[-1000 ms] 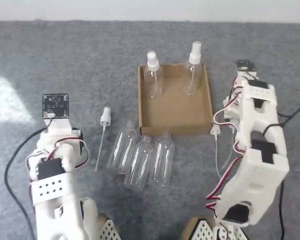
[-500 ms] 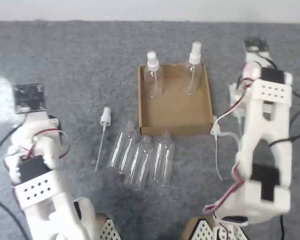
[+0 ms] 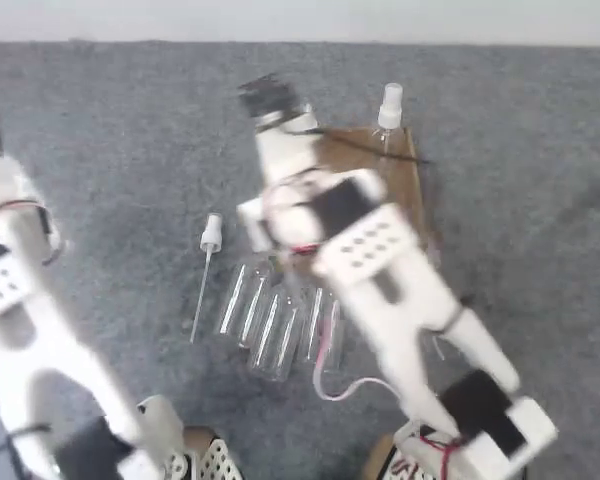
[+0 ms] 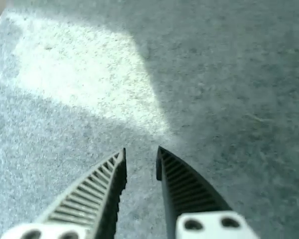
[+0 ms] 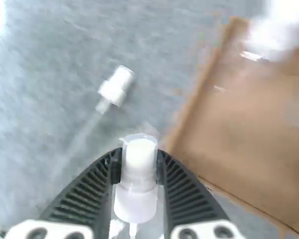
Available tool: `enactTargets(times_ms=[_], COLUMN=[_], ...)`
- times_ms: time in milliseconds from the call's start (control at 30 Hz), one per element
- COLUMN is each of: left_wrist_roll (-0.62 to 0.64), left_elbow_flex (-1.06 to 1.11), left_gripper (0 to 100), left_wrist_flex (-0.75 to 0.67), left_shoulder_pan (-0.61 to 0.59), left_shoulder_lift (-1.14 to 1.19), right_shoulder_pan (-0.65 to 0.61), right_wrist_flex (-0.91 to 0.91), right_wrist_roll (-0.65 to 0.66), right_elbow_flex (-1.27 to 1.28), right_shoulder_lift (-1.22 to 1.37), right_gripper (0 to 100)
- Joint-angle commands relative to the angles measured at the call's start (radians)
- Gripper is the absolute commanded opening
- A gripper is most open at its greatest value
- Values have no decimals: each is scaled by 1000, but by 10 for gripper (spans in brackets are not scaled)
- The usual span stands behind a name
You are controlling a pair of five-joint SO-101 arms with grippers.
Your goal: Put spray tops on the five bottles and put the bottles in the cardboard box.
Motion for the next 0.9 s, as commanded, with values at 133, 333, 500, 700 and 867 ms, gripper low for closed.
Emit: enactTargets(times_ms=[133, 333, 500, 700, 867], left_wrist_roll=[-72, -72, -74, -77, -77], left_elbow_flex=[-200, -206, -206, -205, -203], left_gripper=[93, 93, 93, 93, 93], left_wrist_flex=[-3, -43, -44, -40, -35], left_shoulder_pan=[-106, -104, -101, -101, -101], left_shoulder_lift=[242, 279, 284, 284, 284], right_shoulder_pan=[-111, -134, -130, -102, -7], right_wrist_flex=[-406, -476, -455, -203, 24], right_wrist_roll=[-288, -394, -393, -393, -334], right_elbow_flex=[-58, -58, -57, -146, -180], right_shoulder_lift=[255, 381, 397, 328, 163], right_gripper=[11, 104, 285, 303, 303])
